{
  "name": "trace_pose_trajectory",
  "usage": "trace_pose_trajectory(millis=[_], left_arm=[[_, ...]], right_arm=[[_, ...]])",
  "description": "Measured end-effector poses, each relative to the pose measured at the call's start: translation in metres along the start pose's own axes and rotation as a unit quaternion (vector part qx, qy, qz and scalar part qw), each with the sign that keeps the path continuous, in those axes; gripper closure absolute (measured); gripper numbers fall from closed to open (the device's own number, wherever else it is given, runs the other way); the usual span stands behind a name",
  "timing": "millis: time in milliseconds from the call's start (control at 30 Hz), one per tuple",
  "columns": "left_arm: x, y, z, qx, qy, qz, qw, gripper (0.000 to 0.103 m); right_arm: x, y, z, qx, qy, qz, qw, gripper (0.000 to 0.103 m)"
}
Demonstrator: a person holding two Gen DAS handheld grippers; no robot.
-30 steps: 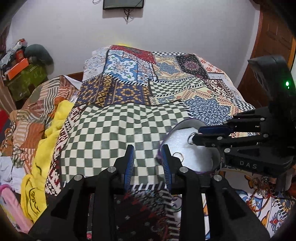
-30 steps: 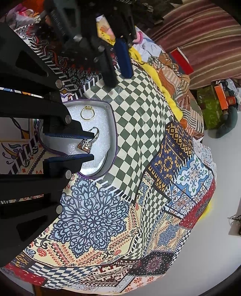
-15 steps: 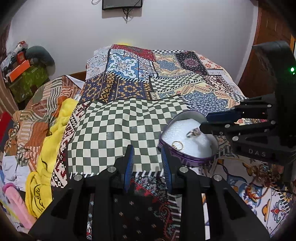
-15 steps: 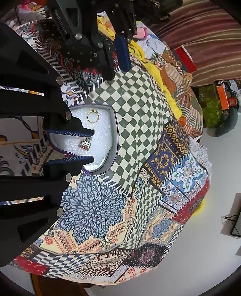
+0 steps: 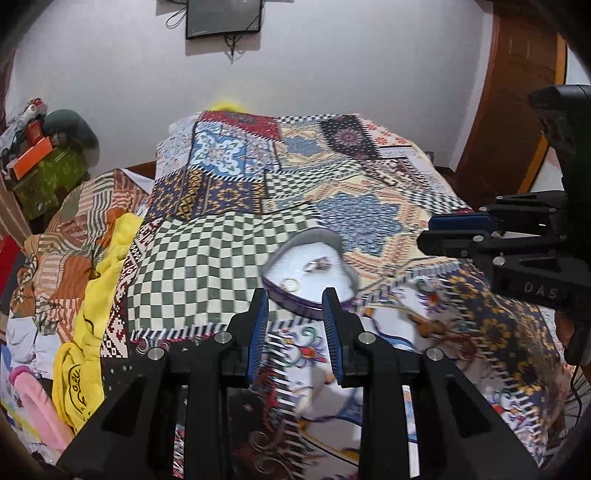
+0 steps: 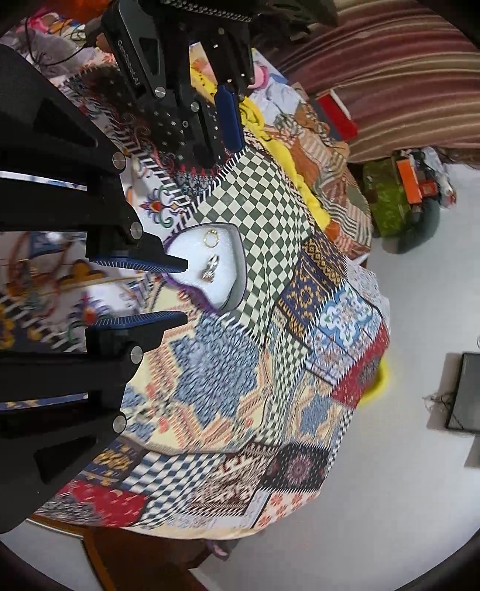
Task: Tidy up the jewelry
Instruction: 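Withdraw both tools from the tin back to the jewelry pile, then grasp a silver ring with the left tool while the right tool grasps a small charm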
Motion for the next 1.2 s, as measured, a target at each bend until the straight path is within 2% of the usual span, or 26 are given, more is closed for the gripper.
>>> trace_pose_trajectory(millis=[300,433,733,933,1200], left_arm=[[-0.045,-0.013,-0.015,0.009,-0.027,0.016,0.9995,0.072],[-0.061,-0.027,-0.013,0.025,-0.036,0.027,0.9987,0.072],[-0.086,-0.047,0.018,0.063,-0.06,0.041,0.9953,0.072],[-0.093,-0.057,0.044,0.091,-0.065,0.059,0.9919,0.071],[-0.107,-0.061,0.047,0.091,-0.088,0.08,0.9888,0.071]], right_arm=[[-0.026,-0.028,-0.04,-0.014,-0.027,0.029,0.999,0.083],[-0.033,-0.045,-0.046,-0.015,-0.036,0.035,0.999,0.065],[-0.051,-0.08,-0.035,0.011,-0.035,0.056,0.998,0.065],[-0.055,-0.093,-0.029,0.021,-0.03,0.064,0.997,0.065],[-0.056,-0.1,-0.023,0.029,-0.025,0.063,0.997,0.065]])
Point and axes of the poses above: each gripper's, at about its wrist camera, not at the fingertips, and z roughly the way its jaws point, x to its left, y to its top, the point moved 10 cm from there along z, roughly the way its jaws point, and after that the axes turned 11 degrees about -x, right-handed, at the moved point
